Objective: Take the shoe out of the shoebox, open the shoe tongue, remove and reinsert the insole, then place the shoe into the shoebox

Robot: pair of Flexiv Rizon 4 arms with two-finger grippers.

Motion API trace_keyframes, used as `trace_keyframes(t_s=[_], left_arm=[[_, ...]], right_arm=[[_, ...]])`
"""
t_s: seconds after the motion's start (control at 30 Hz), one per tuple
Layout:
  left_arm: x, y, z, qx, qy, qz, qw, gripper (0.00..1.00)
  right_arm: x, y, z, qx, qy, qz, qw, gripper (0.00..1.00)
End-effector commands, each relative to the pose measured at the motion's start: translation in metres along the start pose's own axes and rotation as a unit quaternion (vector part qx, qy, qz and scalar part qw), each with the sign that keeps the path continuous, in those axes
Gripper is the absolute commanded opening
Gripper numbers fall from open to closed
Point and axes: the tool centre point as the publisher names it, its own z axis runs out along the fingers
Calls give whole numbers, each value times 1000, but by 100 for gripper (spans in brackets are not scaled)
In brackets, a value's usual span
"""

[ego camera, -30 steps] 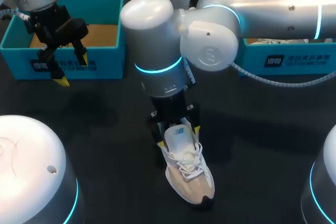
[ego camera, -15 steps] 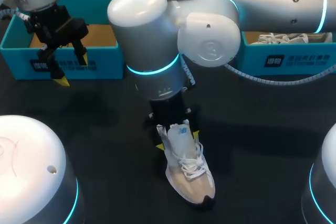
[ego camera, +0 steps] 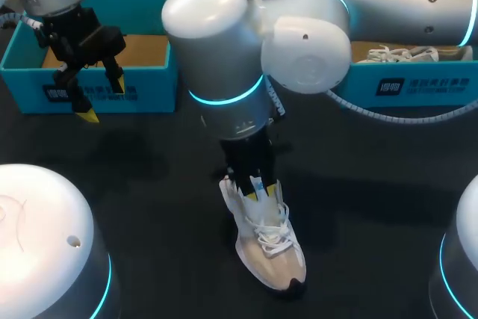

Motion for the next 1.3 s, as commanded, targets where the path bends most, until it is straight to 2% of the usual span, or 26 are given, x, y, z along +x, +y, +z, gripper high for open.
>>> trace_keyframes(t_s=[0.03,0.13,0.4,0.53,0.7,0.8,1.13,1.3], left_arm=[[1,0,0,-2,0,0,1000,100],[1,0,0,-2,0,0,1000,100],[1,0,0,-2,0,0,1000,100],[1,0,0,-2,0,0,1000,100],[1,0,0,-2,0,0,1000,100],[1,0,0,-2,0,0,1000,100],[1,0,0,-2,0,0,1000,100],[1,0,0,-2,0,0,1000,100]], right_arm=[[-5,8,9,-3,7,-9,1000,24],[-5,17,16,1,11,-18,1000,22],[-2,38,33,-4,23,-35,999,28],[-5,36,34,2,24,-30,999,25],[-11,19,16,2,-3,-16,1000,22],[-13,17,16,3,-8,-18,1000,22],[-10,41,38,-22,19,-58,998,21],[-18,38,32,-33,21,-69,997,21]])
